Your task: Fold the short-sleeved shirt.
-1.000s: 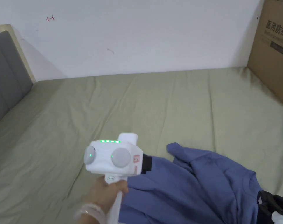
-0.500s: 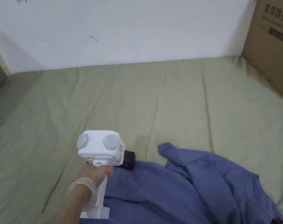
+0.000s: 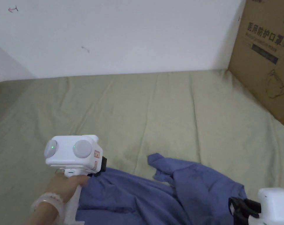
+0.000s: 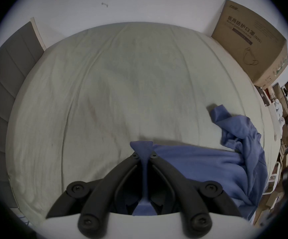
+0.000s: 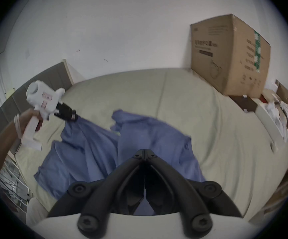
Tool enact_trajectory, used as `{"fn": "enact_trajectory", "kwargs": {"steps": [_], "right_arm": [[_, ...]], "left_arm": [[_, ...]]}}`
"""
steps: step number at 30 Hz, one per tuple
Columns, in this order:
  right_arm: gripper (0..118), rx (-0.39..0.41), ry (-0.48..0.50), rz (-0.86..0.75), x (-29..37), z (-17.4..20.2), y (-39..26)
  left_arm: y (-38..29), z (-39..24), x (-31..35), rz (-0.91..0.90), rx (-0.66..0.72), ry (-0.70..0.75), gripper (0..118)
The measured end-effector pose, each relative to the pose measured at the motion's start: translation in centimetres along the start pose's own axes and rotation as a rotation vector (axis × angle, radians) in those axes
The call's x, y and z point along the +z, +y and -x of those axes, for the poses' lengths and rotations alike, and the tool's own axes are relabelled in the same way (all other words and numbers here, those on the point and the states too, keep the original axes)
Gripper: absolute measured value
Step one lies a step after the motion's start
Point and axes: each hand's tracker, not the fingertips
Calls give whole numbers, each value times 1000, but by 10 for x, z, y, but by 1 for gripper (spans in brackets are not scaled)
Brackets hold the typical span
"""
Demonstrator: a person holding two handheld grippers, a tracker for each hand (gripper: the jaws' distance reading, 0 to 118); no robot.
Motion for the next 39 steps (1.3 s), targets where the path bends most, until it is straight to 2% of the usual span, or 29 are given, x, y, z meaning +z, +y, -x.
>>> {"fn": "enact_trajectory", "kwargs": {"steps": [2,3,4,6,7,8,12,14,15,16,17,18,19,20,23,24,25,26,28,30,31,36,39], "right_arm": [[0,45,25,-18,-18,-6,31],[10,63,47,-2,-32,-11,48],[32,88,52,33,-51,-15,65],[89,112,79,118,-92,-23,90],[94,119,70,148,-114,-26,96],[94,113,66,150,-134,-28,102],[94,179,-3,398,-222,-35,93],[91,173,-19,444,-245,-39,80],[81,150,-32,500,-255,-42,72],[81,105,-17,555,-263,-46,63],[80,76,-2,550,-263,-49,57],[76,75,1,449,-256,-50,60],[67,82,3,483,-257,-53,63],[52,101,13,490,-257,-54,66],[30,104,-30,483,-243,-52,79],[3,82,-52,453,-240,-53,81],[3,36,-9,464,-238,-55,81],[3,33,-6,479,-233,-51,80],[3,90,-55,466,-222,-44,81],[3,98,-68,457,-204,-42,88],[3,79,-84,416,-192,-44,96],[3,-79,-45,261,-116,-67,148],[3,-96,-71,165,-63,-78,176]], "left_arm": [[-6,-1,14,-26,-13,-14,3],[-7,-2,21,-31,-25,-13,3],[-10,-2,28,-42,-36,-11,3],[-16,-2,39,-62,-41,-17,3],[-14,3,39,-70,-30,-26,3],[-13,7,39,-74,-23,-33,3],[-18,6,45,-90,-9,-50,3],[-20,6,48,-94,-19,-49,3],[-20,7,47,-97,-26,-48,3],[-20,7,47,-99,-28,-49,3],[-20,8,47,-102,-29,-50,3],[-19,9,47,-101,-29,-53,3],[-18,12,45,-100,-30,-55,3],[-18,13,45,-102,-35,-56,3],[-20,14,53,-116,-27,-56,3],[-20,15,55,-119,-22,-58,3],[-20,15,57,-121,-18,-55,3],[-19,16,59,-129,-13,-48,3],[-16,22,63,-126,11,-24,3],[-16,25,73,-140,20,-16,3],[-17,26,79,-145,21,-12,3],[-18,35,139,-222,7,75,3],[-19,44,183,-276,32,94,3]]}}
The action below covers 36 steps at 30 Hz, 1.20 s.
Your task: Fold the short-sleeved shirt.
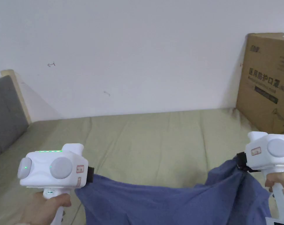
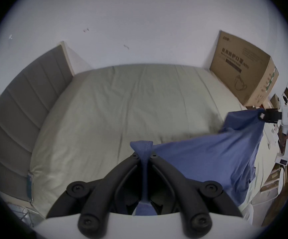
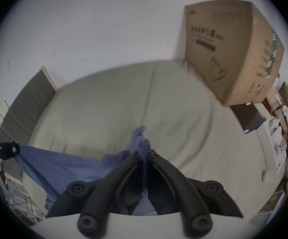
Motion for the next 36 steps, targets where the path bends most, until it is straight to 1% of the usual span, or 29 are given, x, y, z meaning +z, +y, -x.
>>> {"fn": "enact_trajectory", "kwargs": {"steps": [4,6,8,11,14,15,16,20,22,24,26,30,33,34,36], "right_arm": [[3,-40,-4,-114,78,-13,20],[3,-46,-2,-160,108,-16,26],[3,-47,5,-188,125,-25,38],[3,-39,9,-234,151,-23,54],[3,-51,22,-286,169,-19,73],[3,-61,23,-278,175,-13,78],[3,-65,23,-288,180,-7,83],[3,-75,24,-312,179,-1,121],[3,-87,20,-330,176,6,143],[3,-100,37,-376,169,13,166],[3,-105,36,-376,162,20,192],[3,-91,37,-430,157,36,244],[3,-94,35,-485,164,51,273],[3,-105,38,-506,166,56,282],[3,-101,55,-524,174,65,294]], "left_arm": [[12,9,56,-78,-8,38,3],[19,13,80,-116,-1,71,3],[25,10,104,-155,8,78,3],[40,4,133,-196,10,73,3],[66,-5,147,-238,-41,150,3],[76,-6,149,-241,-56,168,3],[87,-5,151,-245,-41,161,3],[127,1,152,-297,-15,175,3],[150,3,148,-330,-19,208,3],[173,7,140,-353,1,223,3],[195,13,135,-375,23,227,3],[240,20,129,-431,-24,294,3],[265,31,133,-488,6,286,3],[273,35,134,-531,63,288,3],[286,42,138,-544,93,296,3]]}}
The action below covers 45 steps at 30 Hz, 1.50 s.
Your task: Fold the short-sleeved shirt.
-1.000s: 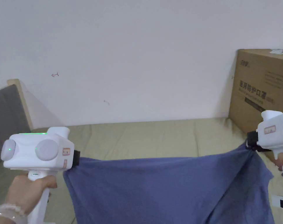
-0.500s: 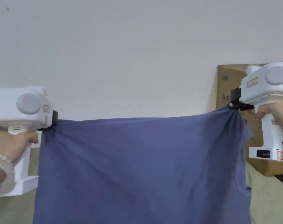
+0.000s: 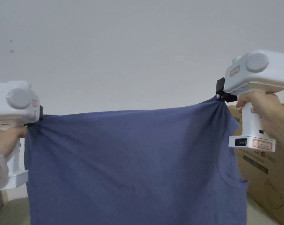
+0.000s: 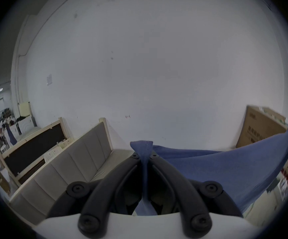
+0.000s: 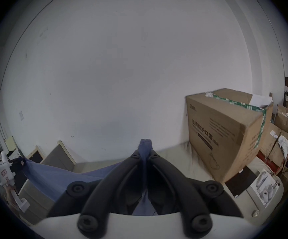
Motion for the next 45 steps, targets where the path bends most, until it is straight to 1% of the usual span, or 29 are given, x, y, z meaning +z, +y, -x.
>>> {"fn": "enact_trajectory", "kwargs": {"steps": [1,2,3,4,5,7,9,11,12,15,17,18,20,22,25,26,29,30,33,34,35,37,40,41,42,43,45], "right_arm": [[3,-14,6,-31,1,6,4],[3,11,13,-31,2,9,7],[3,39,13,-45,4,13,8],[3,56,9,-50,4,17,7],[3,93,-4,-42,3,18,6],[3,91,-9,-37,-3,18,-3],[3,85,-12,-20,-13,15,-21],[3,98,-16,25,-29,11,-41],[3,104,-37,67,-41,8,-54],[3,108,-63,152,-80,-2,-99],[3,108,-88,212,-107,-9,-136],[3,129,-98,259,-123,-14,-158],[3,139,-123,337,-154,-24,-200],[3,124,-135,420,-180,-35,-248],[3,133,-141,545,-205,-46,-319],[3,139,-136,576,-210,-50,-337],[3,149,-161,669,-220,-65,-392],[3,141,-170,699,-220,-68,-405],[3,118,-151,709,-203,-75,-423],[3,107,-115,703,-194,-77,-421],[3,113,-110,694,-179,-74,-419],[3,127,-91,649,-149,-71,-413],[3,132,-66,621,-92,-65,-407],[3,116,-53,617,-72,-65,-407],[3,67,0,573,-46,-66,-409],[3,79,22,589,-22,-63,-411],[3,156,16,568,24,-59,-423]], "left_arm": [[5,1,1,-45,18,1,3],[9,1,2,-57,-23,12,3],[11,0,2,-83,-37,57,3],[11,-2,1,-97,-79,56,3],[9,-3,2,-95,-132,65,3],[2,-3,-5,-79,-141,64,3],[-13,-2,-14,-82,-113,56,3],[-32,-7,-28,-57,-114,70,3],[-44,-11,-39,-36,-132,73,3],[-93,-24,-72,53,-216,91,3],[-132,-34,-99,111,-237,101,3],[-156,-38,-112,162,-255,91,3],[-202,-45,-135,244,-260,78,3],[-256,-50,-157,334,-282,78,3],[-331,-52,-180,486,-384,90,3],[-350,-51,-182,512,-375,98,3],[-396,-41,-178,576,-290,79,3],[-406,-38,-176,600,-300,73,3],[-421,-24,-161,610,-308,69,3],[-422,-18,-152,598,-296,58,3],[-419,-13,-143,592,-293,54,3],[-413,-4,-114,541,-234,29,3],[-406,5,-61,496,-221,10,3],[-405,7,-37,463,-219,8,3],[-405,11,-14,428,-210,11,3],[-405,16,10,437,-217,-2,3],[-410,25,52,423,-225,-8,3]]}}
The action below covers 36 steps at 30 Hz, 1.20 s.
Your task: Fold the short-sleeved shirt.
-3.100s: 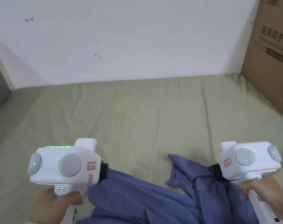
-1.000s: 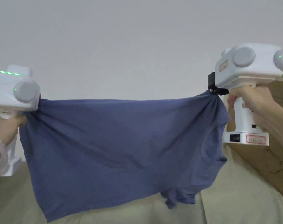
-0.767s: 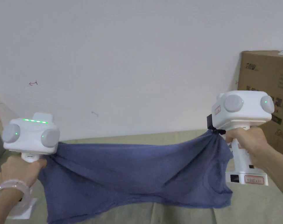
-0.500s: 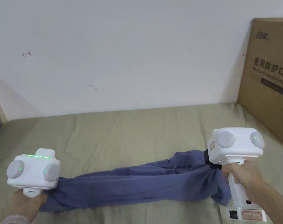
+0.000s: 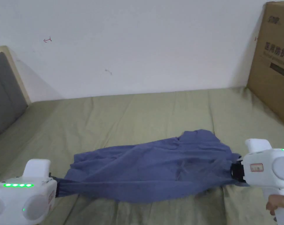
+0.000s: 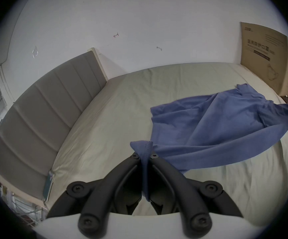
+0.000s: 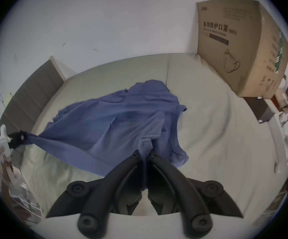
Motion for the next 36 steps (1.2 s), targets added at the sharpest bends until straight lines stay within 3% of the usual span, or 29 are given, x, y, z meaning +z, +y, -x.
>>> {"fn": "enact_trajectory", "kwargs": {"steps": [10,14,17,19,21,23,24,25,26,31,32,33,35,36], "right_arm": [[3,56,-40,5,106,18,-159],[3,-81,-31,66,116,11,-200],[3,-106,-33,79,115,8,-220],[5,-116,-26,69,113,10,-224],[26,-109,-14,45,113,13,-224],[42,-82,-34,41,116,16,-222],[75,-77,-38,35,118,16,-221],[88,-72,-37,37,121,16,-221],[89,-73,-35,22,127,15,-220],[89,-66,-35,-10,146,19,-224],[86,-64,-28,-8,148,21,-226],[71,-58,-23,-7,151,24,-229],[19,-32,-42,-27,154,32,-236],[9,-9,-83,-32,154,37,-239]], "left_arm": [[-139,30,113,41,15,-22,3],[-180,38,122,81,3,-12,3],[-204,45,114,108,35,-34,3],[-211,43,110,109,46,-30,18],[-212,43,107,134,70,-22,45],[-214,50,108,136,143,-73,56],[-213,53,109,156,172,-98,80],[-213,57,111,170,193,-111,93],[-213,60,115,151,212,-121,97],[-213,60,156,104,263,-171,94],[-215,59,164,92,279,-191,88],[-217,60,170,79,287,-217,67],[-224,56,180,73,267,-207,18],[-229,53,182,70,242,-184,2]]}}
